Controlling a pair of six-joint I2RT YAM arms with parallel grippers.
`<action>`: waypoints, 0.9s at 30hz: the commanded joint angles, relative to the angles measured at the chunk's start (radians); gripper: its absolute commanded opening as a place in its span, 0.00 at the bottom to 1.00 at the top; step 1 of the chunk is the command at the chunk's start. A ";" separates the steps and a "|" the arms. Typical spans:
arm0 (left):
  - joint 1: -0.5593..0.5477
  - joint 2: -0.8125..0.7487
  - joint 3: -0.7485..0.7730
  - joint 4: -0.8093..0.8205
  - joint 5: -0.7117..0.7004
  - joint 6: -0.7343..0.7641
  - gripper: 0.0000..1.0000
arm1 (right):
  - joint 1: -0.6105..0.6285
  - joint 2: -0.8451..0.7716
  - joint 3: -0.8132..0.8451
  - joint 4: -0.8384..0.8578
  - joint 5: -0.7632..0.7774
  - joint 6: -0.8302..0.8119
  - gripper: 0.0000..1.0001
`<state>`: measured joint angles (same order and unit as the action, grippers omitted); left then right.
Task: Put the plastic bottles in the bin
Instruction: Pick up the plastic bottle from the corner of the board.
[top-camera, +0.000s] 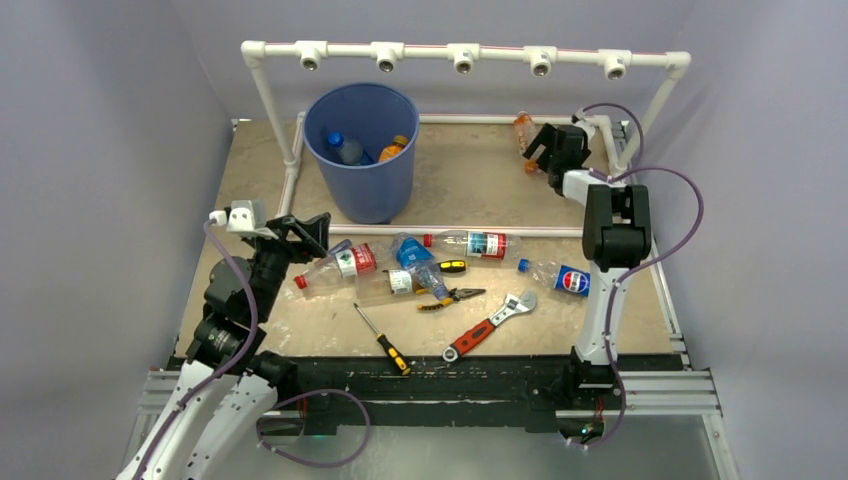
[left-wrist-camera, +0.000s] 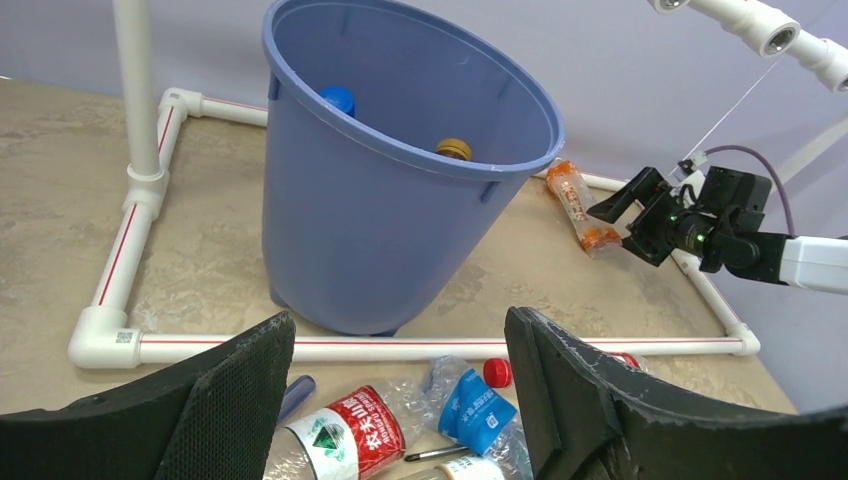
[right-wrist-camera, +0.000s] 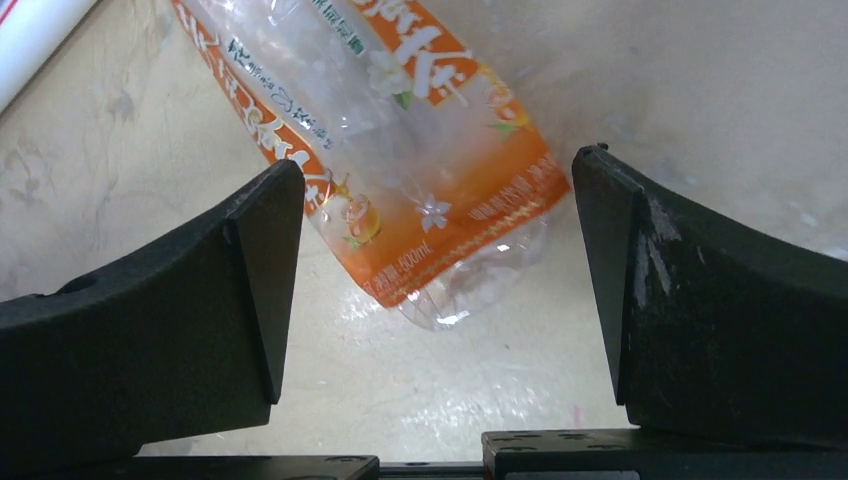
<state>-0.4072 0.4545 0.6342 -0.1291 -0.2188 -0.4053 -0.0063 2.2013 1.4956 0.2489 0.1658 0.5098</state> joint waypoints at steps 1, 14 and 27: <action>-0.001 0.008 0.016 0.020 0.012 -0.007 0.76 | 0.009 0.039 0.076 -0.037 -0.105 0.036 0.99; 0.007 0.019 0.012 0.029 0.041 -0.021 0.76 | 0.014 -0.020 -0.019 0.016 -0.142 -0.016 0.99; 0.007 0.036 0.015 0.022 0.041 -0.023 0.75 | 0.014 -0.015 -0.035 0.044 -0.196 -0.020 0.69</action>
<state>-0.4061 0.4824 0.6342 -0.1287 -0.1890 -0.4103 0.0010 2.2349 1.4818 0.2691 0.0238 0.5003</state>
